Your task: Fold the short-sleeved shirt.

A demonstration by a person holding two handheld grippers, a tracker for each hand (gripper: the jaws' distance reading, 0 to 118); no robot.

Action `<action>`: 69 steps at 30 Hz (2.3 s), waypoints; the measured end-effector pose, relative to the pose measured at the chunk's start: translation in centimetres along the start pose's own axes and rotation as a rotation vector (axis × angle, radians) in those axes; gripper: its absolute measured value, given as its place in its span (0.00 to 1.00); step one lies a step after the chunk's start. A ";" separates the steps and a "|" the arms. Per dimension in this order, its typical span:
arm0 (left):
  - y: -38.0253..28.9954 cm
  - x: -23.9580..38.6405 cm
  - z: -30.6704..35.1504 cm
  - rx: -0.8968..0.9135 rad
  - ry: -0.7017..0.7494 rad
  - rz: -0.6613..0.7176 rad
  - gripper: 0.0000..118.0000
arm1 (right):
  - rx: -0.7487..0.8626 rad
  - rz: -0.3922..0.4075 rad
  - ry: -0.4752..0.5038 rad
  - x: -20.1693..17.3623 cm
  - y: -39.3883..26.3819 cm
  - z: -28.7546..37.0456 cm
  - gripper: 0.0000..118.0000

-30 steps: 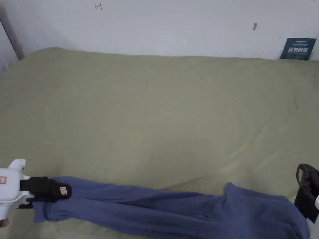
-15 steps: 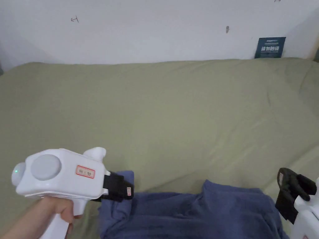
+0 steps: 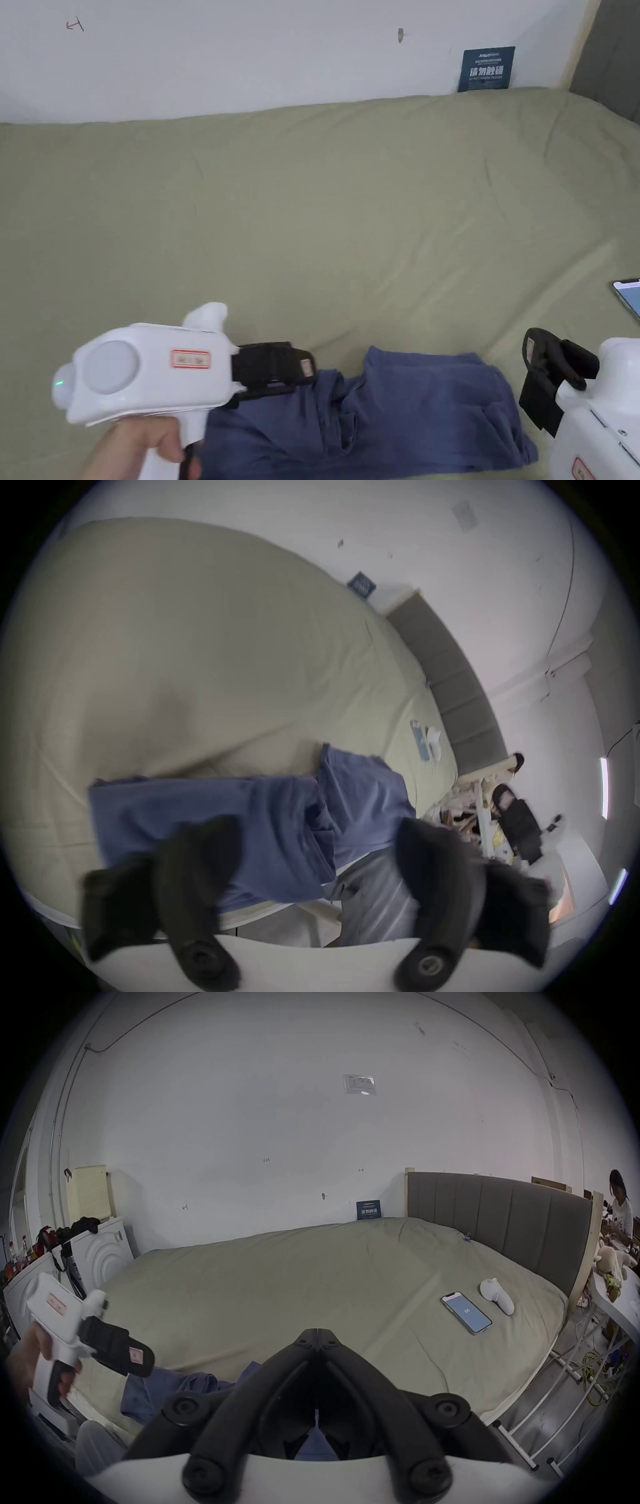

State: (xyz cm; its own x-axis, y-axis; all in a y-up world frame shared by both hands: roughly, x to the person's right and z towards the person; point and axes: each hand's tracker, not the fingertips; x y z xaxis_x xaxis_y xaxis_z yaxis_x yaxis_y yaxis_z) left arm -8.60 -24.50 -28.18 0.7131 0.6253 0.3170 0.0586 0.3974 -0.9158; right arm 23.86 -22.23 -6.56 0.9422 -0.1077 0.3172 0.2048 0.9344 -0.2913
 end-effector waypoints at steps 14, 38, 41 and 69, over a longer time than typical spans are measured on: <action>-3.5 -0.9 -14.5 -0.249 -0.100 0.089 0.00 | -0.064 -0.010 0.011 0.1 -1.0 -0.7 0.02; -2.6 -14.5 3.9 -0.009 -0.094 0.229 0.98 | -0.074 0.058 0.073 -4.6 -0.5 -2.0 0.02; -2.9 -14.9 1.9 -0.027 -0.149 0.264 0.98 | -0.081 0.071 0.071 -4.7 -0.6 -2.0 0.02; -2.9 -14.5 15.4 0.152 0.129 0.246 0.10 | -0.064 0.063 0.089 -2.9 0.2 -1.9 0.02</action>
State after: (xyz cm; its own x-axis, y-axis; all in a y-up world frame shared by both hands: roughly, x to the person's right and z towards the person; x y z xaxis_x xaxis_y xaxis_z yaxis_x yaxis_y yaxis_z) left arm -29.88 -24.40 -26.32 0.7765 0.6283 0.0479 -0.2246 0.3470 -0.9106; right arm 21.66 -22.32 -9.25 0.9730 -0.0813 0.2161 0.1579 0.9172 -0.3659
